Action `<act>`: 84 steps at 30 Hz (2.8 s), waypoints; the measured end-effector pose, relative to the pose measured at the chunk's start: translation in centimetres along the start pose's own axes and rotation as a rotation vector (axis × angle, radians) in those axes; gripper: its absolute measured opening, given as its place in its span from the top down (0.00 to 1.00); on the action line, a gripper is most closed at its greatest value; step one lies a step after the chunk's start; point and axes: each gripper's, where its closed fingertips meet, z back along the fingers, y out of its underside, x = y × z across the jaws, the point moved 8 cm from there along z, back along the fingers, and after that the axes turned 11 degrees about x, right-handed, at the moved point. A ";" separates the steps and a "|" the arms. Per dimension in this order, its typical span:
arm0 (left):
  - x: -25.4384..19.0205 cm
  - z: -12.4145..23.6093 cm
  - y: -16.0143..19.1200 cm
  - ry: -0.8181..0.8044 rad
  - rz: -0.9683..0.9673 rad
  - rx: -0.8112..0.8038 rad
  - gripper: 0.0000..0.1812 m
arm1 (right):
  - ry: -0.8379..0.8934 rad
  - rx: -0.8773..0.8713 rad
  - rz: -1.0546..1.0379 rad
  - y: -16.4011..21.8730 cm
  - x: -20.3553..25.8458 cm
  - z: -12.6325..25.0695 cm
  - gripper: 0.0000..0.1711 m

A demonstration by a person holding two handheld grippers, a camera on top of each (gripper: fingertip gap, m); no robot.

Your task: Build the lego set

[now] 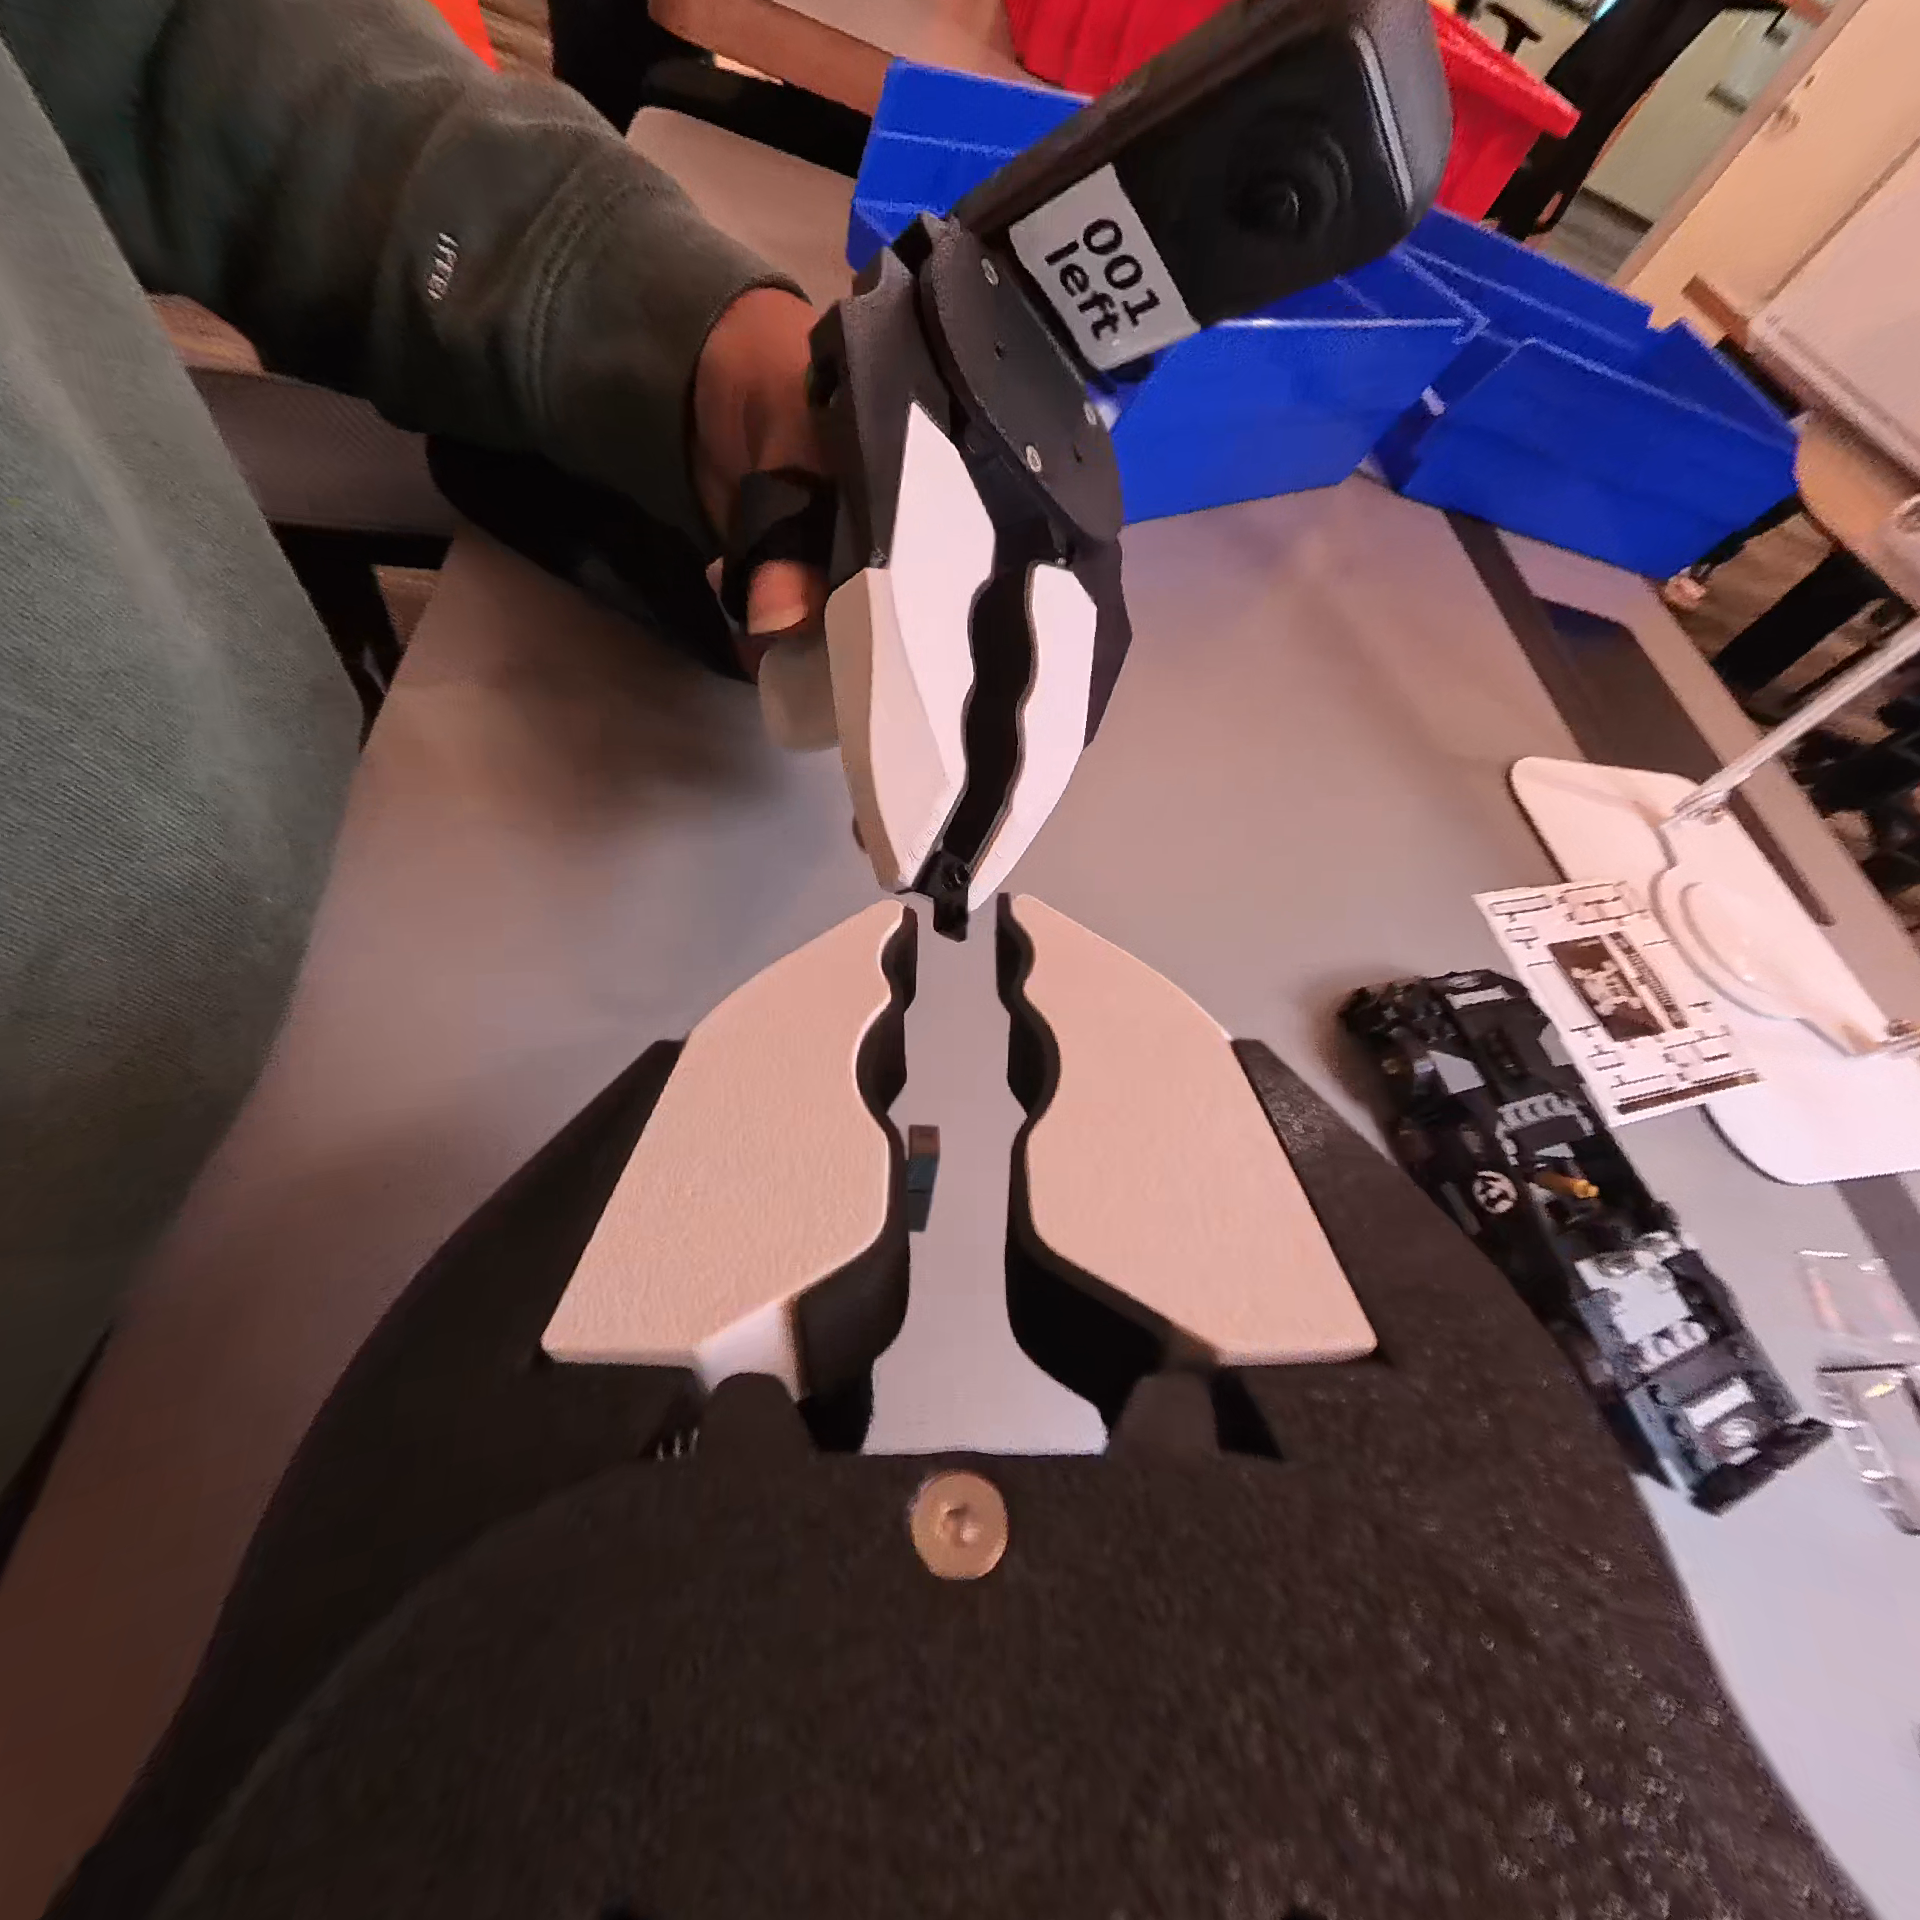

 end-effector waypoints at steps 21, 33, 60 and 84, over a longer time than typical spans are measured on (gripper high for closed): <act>1.0 -0.1 -0.3 0.269 0.257 -0.130 0.95 | 0.075 -0.012 0.021 -0.7 -0.5 0.6 0.98; 0.2 -0.8 -0.2 -0.544 -0.085 0.051 0.90 | 0.126 0.239 -0.293 0.2 -1.6 -1.1 0.99; -3.0 0.0 -0.6 -0.563 -0.384 -0.194 0.94 | -0.057 -0.069 -0.525 -1.4 -1.8 0.8 0.98; -2.8 0.5 -0.3 0.417 0.144 -0.513 0.94 | -0.322 -0.336 -0.294 -3.0 -1.2 1.9 0.95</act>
